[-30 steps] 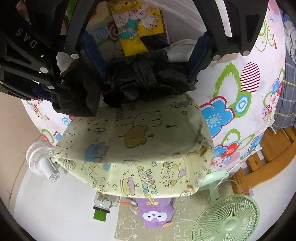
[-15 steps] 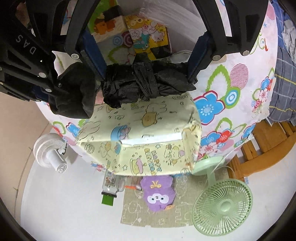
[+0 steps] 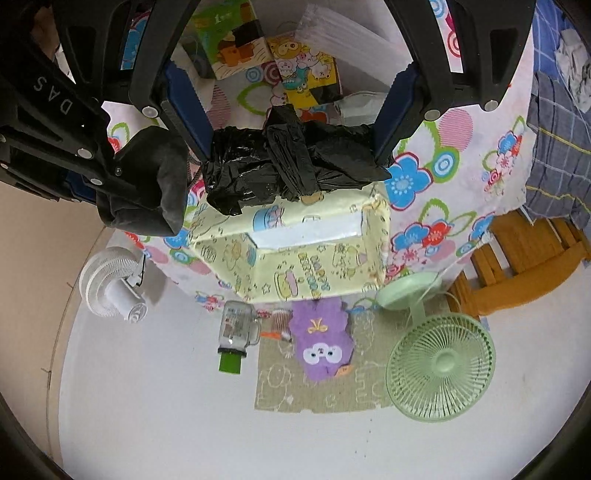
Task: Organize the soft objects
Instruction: 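Carry the black bundle and grey sock over the box and release both inside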
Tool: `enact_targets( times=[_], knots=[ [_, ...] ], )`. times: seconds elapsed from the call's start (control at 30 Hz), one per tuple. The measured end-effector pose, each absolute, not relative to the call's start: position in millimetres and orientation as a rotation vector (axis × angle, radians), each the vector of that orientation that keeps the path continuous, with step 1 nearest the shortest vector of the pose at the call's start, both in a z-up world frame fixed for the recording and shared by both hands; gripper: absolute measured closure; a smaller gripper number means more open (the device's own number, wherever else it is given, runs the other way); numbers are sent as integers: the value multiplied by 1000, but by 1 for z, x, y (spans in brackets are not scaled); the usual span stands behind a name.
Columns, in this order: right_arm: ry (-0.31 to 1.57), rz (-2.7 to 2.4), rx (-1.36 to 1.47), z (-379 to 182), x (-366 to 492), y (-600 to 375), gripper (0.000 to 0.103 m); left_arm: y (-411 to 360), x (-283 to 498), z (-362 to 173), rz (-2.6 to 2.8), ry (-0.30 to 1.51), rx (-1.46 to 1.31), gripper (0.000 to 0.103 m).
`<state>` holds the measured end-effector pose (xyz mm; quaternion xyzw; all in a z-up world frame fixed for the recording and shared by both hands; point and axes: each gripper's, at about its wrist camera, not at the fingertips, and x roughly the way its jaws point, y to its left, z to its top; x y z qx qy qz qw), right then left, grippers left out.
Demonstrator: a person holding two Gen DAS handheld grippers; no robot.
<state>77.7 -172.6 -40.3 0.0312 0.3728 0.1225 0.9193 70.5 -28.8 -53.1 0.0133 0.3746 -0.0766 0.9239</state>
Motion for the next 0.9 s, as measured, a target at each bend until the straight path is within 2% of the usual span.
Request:
enact_targets(
  times=[0.9],
  knots=[
    [669, 263, 40, -5, 131, -168, 78, -21, 123, -21, -136, 697, -22, 17]
  ],
)
